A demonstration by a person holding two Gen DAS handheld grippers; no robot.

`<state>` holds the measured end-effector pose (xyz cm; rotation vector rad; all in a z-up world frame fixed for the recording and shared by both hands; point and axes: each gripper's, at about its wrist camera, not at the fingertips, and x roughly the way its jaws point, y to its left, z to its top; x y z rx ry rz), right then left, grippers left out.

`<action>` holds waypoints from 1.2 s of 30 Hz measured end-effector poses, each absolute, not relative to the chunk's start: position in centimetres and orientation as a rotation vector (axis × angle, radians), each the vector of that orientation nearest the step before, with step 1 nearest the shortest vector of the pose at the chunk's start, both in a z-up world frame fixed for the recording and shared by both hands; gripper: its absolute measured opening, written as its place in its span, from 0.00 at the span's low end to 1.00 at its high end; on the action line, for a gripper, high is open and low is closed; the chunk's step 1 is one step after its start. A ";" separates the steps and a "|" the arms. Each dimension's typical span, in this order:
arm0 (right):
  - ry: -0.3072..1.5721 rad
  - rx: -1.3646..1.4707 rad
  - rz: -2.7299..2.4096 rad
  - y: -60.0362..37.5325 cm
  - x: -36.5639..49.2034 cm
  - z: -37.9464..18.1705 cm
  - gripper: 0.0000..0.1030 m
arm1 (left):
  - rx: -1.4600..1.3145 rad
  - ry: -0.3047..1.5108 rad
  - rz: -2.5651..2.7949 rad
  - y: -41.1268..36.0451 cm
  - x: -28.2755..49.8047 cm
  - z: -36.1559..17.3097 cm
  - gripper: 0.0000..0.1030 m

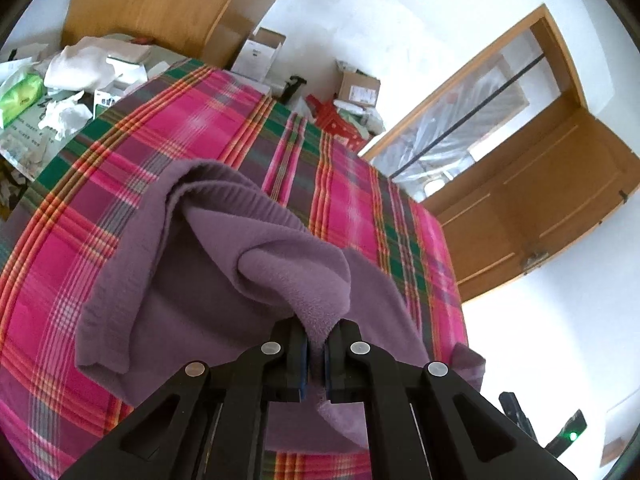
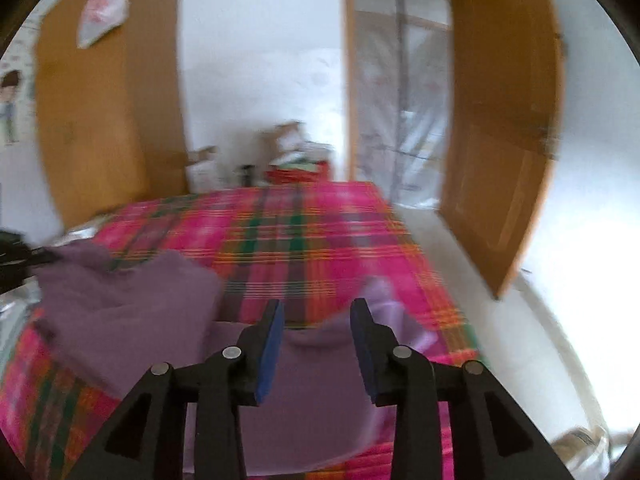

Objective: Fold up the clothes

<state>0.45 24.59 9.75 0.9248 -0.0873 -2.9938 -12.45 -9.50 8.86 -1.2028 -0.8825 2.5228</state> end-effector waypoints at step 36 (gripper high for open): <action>0.437 0.906 -2.706 11.2 -1.9 8.7 0.10 | -1.105 -1.015 2.569 -13.0 -15.2 11.1 0.05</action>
